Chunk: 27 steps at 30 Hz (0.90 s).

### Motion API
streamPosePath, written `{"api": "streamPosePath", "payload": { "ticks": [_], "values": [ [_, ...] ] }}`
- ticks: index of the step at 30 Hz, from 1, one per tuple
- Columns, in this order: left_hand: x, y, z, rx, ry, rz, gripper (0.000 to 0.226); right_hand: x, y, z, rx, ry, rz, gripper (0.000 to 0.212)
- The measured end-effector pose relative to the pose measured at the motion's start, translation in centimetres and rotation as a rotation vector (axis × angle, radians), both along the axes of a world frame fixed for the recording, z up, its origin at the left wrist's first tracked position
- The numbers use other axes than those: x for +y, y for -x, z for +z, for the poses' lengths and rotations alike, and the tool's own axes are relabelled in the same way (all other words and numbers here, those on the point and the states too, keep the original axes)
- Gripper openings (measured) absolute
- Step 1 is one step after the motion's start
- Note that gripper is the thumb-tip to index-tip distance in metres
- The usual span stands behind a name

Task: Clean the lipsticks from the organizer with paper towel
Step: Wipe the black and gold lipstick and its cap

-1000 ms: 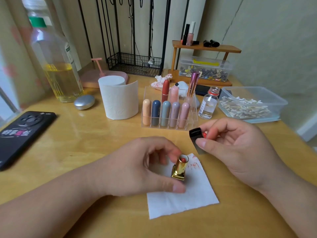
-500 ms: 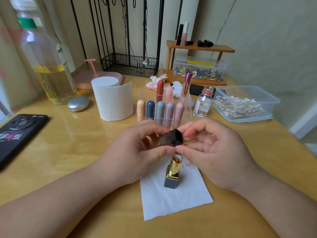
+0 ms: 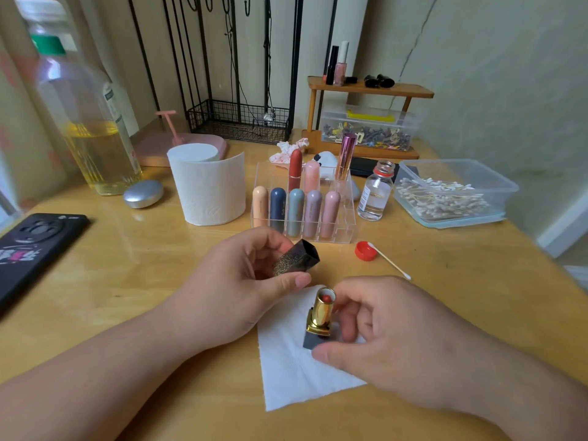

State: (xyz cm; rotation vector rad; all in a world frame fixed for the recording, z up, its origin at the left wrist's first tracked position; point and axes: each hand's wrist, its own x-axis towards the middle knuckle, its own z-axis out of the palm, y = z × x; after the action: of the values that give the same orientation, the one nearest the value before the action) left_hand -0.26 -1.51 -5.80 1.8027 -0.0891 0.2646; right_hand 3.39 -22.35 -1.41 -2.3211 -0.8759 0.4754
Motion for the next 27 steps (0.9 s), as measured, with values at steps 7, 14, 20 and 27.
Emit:
{"api": "streamPosePath", "payload": {
  "ticks": [7,14,20,27],
  "values": [
    [0.1,0.3,0.3,0.046,-0.095,-0.064,0.022,-0.5,-0.9,1.3,0.081,-0.229,-0.096,0.020],
    [0.2,0.8,0.9,0.109,-0.111,-0.140,0.025,-0.4,-3.9,-0.7,-0.032,-0.193,-0.328,0.021],
    [-0.2,1.2,0.8,0.104,-0.031,-0.156,0.031,0.5,-3.9,-1.2,-0.049,-0.101,-0.286,0.026],
    [-0.4,1.1,1.4,0.004,0.176,-0.143,0.029,-1.6,-4.4,0.6,0.196,-0.072,-0.293,0.047]
  ]
}}
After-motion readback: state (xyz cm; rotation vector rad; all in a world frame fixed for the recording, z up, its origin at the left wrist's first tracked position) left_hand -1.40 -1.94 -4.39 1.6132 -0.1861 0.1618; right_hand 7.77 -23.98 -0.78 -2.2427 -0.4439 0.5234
